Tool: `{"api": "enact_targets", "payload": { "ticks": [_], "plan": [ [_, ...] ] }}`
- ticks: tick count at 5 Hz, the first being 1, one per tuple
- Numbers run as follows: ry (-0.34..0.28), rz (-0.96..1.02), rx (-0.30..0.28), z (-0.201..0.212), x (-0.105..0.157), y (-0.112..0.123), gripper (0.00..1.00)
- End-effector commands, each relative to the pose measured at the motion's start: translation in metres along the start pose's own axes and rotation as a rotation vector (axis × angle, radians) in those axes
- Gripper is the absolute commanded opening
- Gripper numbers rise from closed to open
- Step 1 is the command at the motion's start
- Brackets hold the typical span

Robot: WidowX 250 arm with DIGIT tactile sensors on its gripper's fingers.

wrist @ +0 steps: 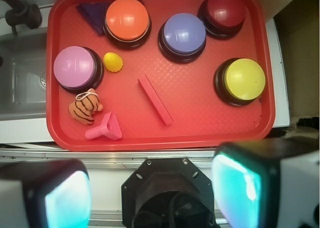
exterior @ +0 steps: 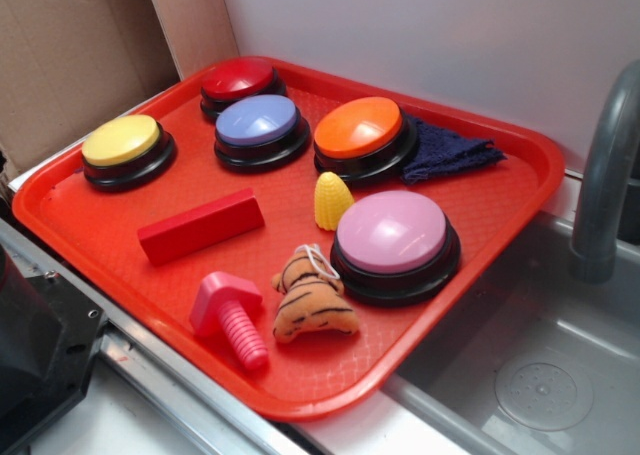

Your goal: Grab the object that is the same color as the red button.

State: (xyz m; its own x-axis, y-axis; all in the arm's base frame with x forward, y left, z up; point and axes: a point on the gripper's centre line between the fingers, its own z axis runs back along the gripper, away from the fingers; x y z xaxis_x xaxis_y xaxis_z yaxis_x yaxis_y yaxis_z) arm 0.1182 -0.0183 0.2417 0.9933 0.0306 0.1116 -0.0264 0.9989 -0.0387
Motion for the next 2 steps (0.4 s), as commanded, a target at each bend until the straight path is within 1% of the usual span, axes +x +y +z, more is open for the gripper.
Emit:
{"api": "enact_targets", "payload": {
  "ticks": [1, 2],
  "plan": [
    [0.0, 0.0, 0.0, 0.0, 0.0, 0.0, 1.0],
    [-0.034, -0.164, 0.003, -0.014, 0.016, -0.001, 1.0]
  ]
}}
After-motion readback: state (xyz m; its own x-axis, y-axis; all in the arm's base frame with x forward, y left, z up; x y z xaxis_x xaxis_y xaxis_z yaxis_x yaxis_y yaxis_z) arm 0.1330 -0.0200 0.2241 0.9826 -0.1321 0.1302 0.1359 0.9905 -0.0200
